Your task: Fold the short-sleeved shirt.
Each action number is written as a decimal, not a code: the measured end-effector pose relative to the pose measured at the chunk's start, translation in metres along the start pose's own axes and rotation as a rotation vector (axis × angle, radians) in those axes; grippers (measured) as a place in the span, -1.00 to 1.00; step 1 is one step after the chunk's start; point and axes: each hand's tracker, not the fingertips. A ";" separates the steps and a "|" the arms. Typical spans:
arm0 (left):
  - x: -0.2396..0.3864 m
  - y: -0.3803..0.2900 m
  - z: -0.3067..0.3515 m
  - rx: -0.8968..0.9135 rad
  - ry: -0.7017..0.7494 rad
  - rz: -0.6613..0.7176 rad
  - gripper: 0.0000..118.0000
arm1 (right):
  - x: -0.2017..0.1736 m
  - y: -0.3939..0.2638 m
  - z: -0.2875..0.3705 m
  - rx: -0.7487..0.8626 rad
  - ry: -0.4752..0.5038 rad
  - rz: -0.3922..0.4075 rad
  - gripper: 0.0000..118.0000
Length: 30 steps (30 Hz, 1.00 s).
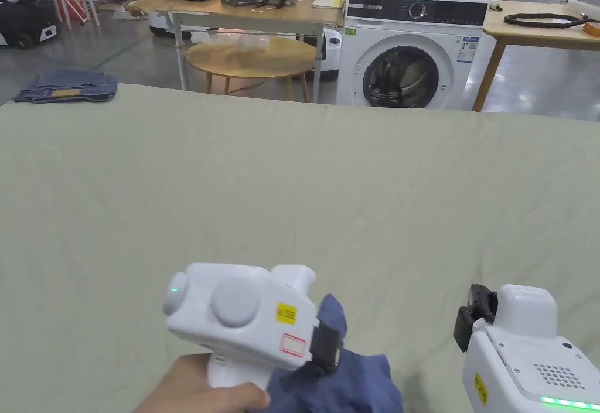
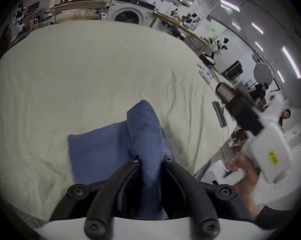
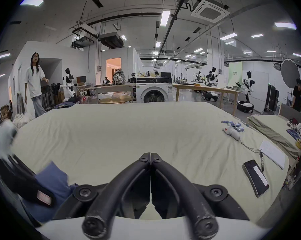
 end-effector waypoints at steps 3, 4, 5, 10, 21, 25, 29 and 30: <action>0.013 0.000 -0.044 -0.074 0.039 -0.015 -0.85 | 0.005 0.000 0.003 0.000 -0.011 0.000 -1.00; 0.014 0.000 -0.057 -0.086 0.048 -0.007 -0.85 | 0.007 0.000 0.003 -0.001 -0.016 0.000 -1.00; 0.017 -0.002 -0.066 -0.104 0.062 0.001 -0.85 | 0.008 0.000 0.004 -0.001 -0.020 -0.001 -1.00; 0.010 -0.004 -0.089 -0.110 0.062 0.044 -0.76 | 0.016 0.000 0.005 -0.005 -0.036 -0.004 -1.00; -0.015 0.007 -0.007 0.017 -0.150 0.113 -0.33 | 0.019 -0.001 0.004 -0.005 -0.037 -0.019 -1.00; -0.028 0.009 -0.014 0.065 -0.119 0.096 -0.71 | 0.019 -0.001 0.005 -0.001 -0.038 -0.026 -1.00; -0.033 0.001 -0.058 -0.023 -0.214 0.146 -0.94 | 0.018 -0.003 0.004 -0.003 -0.034 -0.032 -1.00; -0.032 -0.001 -0.070 -0.041 -0.254 0.156 -0.95 | 0.018 -0.003 0.004 -0.004 -0.034 -0.032 -1.00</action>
